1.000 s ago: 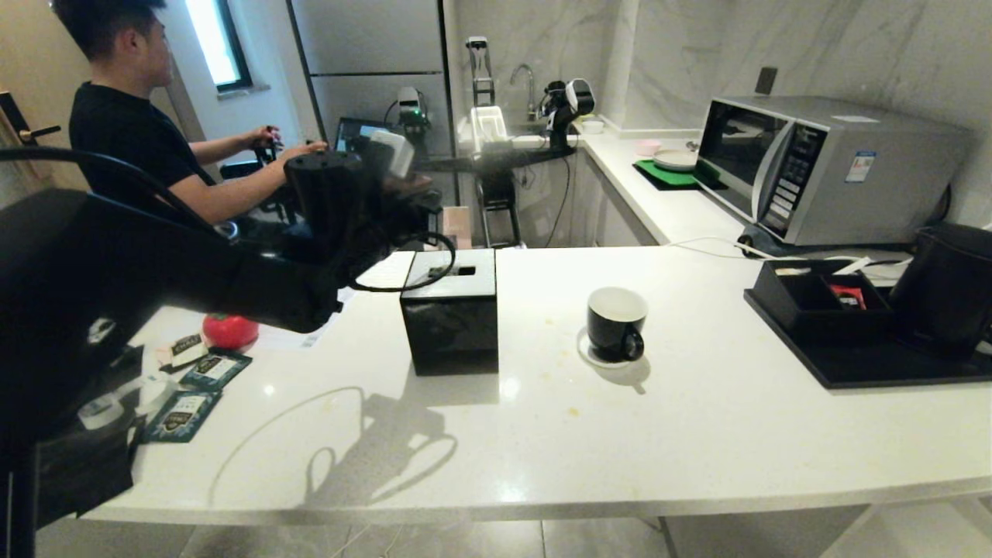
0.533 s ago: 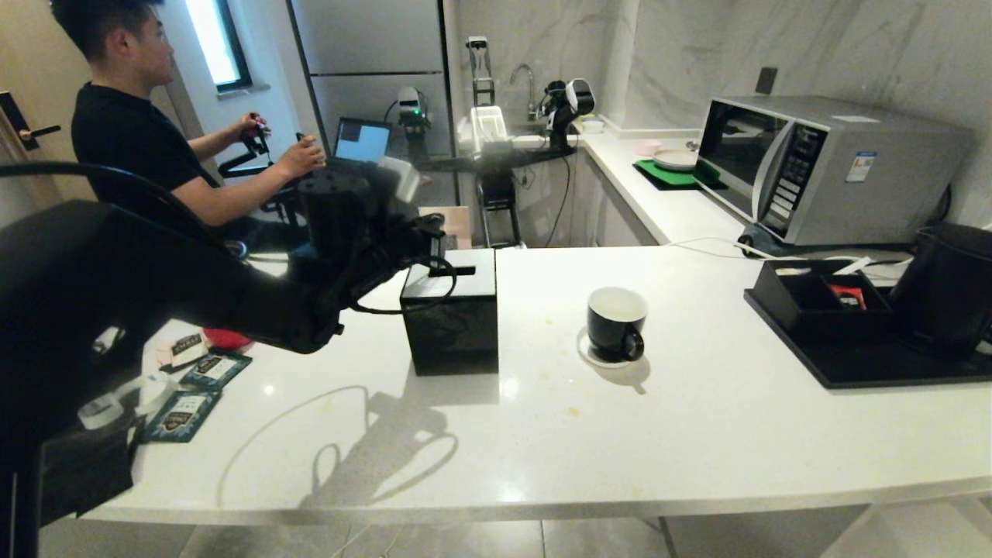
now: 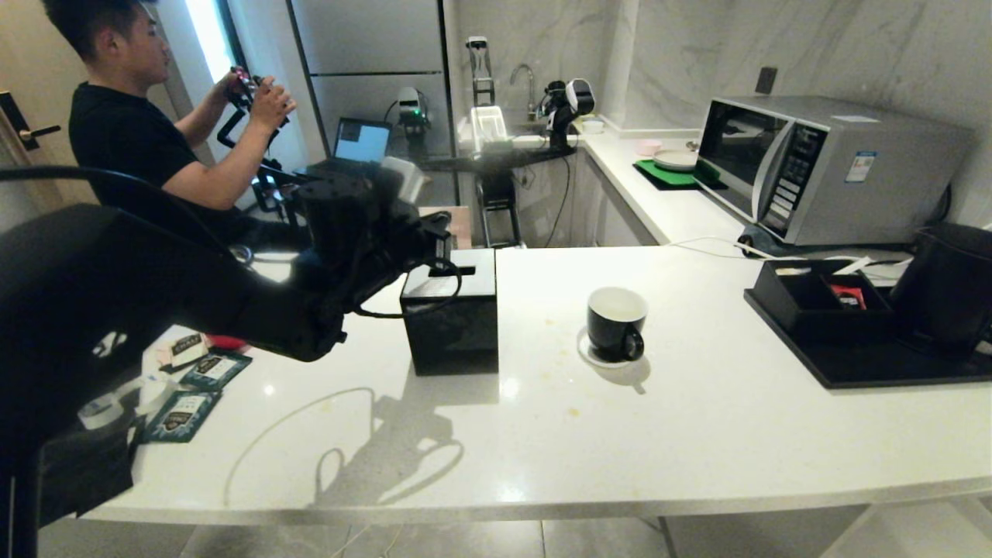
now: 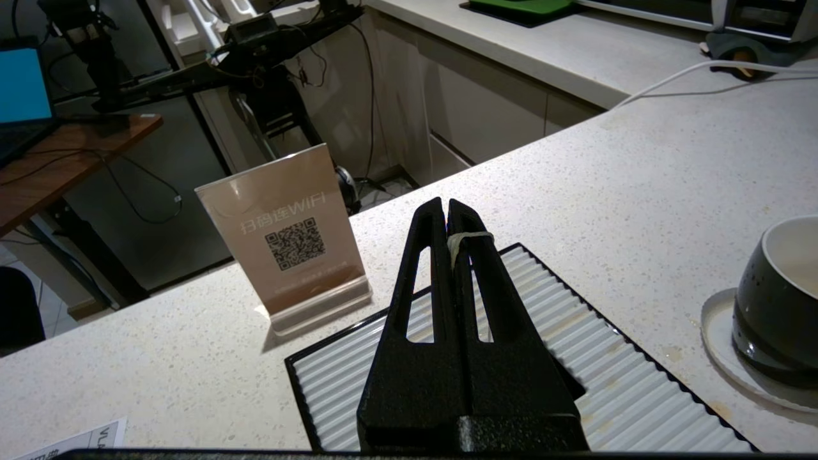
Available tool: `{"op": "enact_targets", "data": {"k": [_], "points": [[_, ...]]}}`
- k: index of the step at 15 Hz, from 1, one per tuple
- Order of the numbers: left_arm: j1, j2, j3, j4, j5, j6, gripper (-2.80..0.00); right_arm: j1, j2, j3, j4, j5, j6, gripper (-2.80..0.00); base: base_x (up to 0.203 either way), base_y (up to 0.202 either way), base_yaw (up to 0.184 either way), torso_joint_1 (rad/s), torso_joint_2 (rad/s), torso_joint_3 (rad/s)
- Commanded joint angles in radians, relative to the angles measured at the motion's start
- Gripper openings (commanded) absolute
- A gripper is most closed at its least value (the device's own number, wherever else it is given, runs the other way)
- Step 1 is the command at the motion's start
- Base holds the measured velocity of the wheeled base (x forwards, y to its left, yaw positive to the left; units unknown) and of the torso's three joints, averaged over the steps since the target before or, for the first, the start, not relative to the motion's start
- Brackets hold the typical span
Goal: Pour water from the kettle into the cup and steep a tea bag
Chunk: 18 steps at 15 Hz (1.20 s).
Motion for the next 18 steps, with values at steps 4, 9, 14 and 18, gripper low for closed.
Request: {"op": "enact_targets", "data": {"k": [4,9,14,18], "points": [[-0.013,-0.004,0.006,-0.009,0.0,0.011,-2.8,0.0,0.0,0.0,-0.001,0.0,0.0,-2.8,0.0,0.0,0.0,0.0,0.0,0.0],[-0.028,-0.006,0.039,-0.035,0.001,0.011,-2.8,0.0,0.001,0.0,-0.001,0.0,0.0,-2.8,0.0,0.0,0.0,0.0,0.0,0.0],[-0.044,-0.004,0.122,-0.112,0.003,0.009,-2.8,0.0,0.0,0.0,-0.001,0.0,0.0,-2.8,0.0,0.0,0.0,0.0,0.0,0.0],[-0.044,-0.001,0.122,-0.112,0.001,0.009,-2.8,0.0,0.001,0.0,0.001,0.0,-0.001,-2.8,0.0,0.0,0.0,0.0,0.0,0.0]]}}
